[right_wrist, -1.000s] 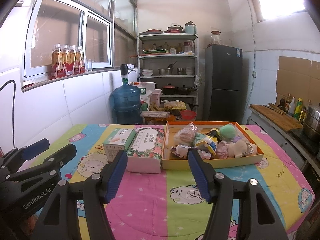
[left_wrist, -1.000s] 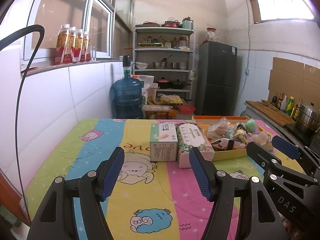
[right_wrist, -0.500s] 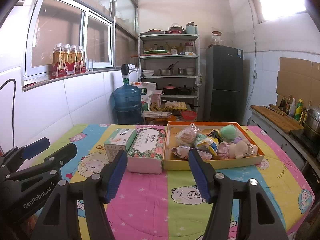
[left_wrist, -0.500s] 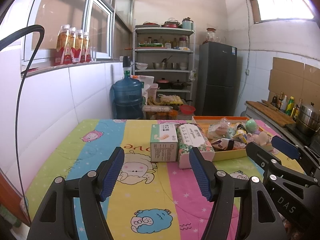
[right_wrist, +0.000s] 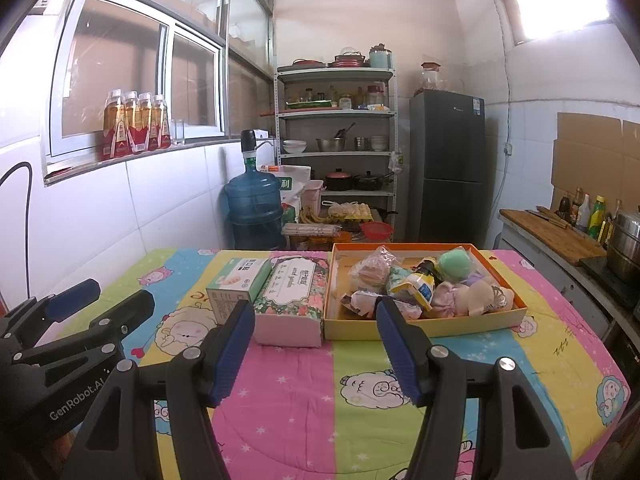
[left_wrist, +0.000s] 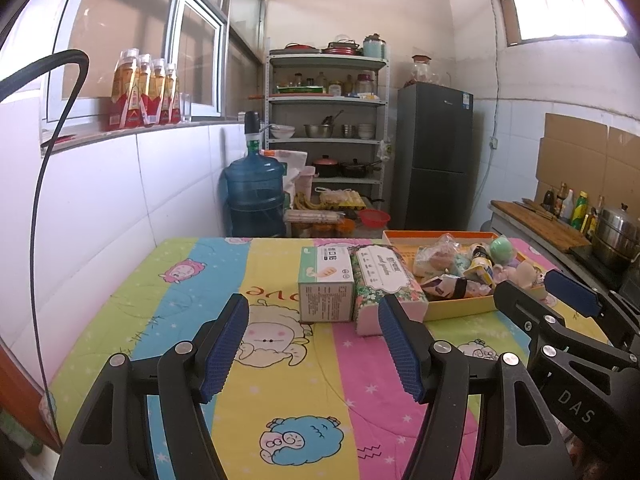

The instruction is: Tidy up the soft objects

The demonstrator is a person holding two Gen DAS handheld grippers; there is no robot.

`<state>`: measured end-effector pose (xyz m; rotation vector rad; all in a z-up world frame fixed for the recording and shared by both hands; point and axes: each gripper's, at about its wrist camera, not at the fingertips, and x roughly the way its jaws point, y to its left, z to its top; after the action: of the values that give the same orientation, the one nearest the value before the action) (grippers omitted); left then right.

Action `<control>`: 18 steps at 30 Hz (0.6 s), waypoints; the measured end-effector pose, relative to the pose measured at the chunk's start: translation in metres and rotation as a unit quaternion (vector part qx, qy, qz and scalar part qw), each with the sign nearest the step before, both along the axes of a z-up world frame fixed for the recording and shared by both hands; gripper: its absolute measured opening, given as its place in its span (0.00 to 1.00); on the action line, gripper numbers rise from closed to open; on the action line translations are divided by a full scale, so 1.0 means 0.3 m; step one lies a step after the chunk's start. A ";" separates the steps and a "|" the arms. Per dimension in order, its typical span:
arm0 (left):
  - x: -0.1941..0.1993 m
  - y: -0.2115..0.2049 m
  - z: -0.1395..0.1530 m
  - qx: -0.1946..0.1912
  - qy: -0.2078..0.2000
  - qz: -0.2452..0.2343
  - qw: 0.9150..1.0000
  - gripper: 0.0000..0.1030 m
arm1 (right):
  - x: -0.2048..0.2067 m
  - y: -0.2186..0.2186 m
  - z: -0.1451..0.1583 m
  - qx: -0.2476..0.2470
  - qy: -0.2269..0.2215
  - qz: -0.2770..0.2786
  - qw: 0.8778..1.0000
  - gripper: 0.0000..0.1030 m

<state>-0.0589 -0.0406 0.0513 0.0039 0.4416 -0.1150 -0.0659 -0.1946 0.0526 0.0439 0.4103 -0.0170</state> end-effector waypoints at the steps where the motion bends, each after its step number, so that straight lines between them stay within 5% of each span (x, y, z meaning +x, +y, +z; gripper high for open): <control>1: 0.000 0.000 0.000 0.000 0.000 0.000 1.000 0.67 | 0.001 -0.002 0.000 0.000 0.000 0.000 1.000 0.61; 18: -0.003 -0.005 -0.008 0.000 0.002 0.001 1.000 0.67 | 0.001 0.001 -0.002 0.000 0.000 0.000 1.000 0.61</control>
<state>-0.0599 -0.0421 0.0490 0.0040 0.4460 -0.1132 -0.0656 -0.1944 0.0522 0.0438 0.4102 -0.0164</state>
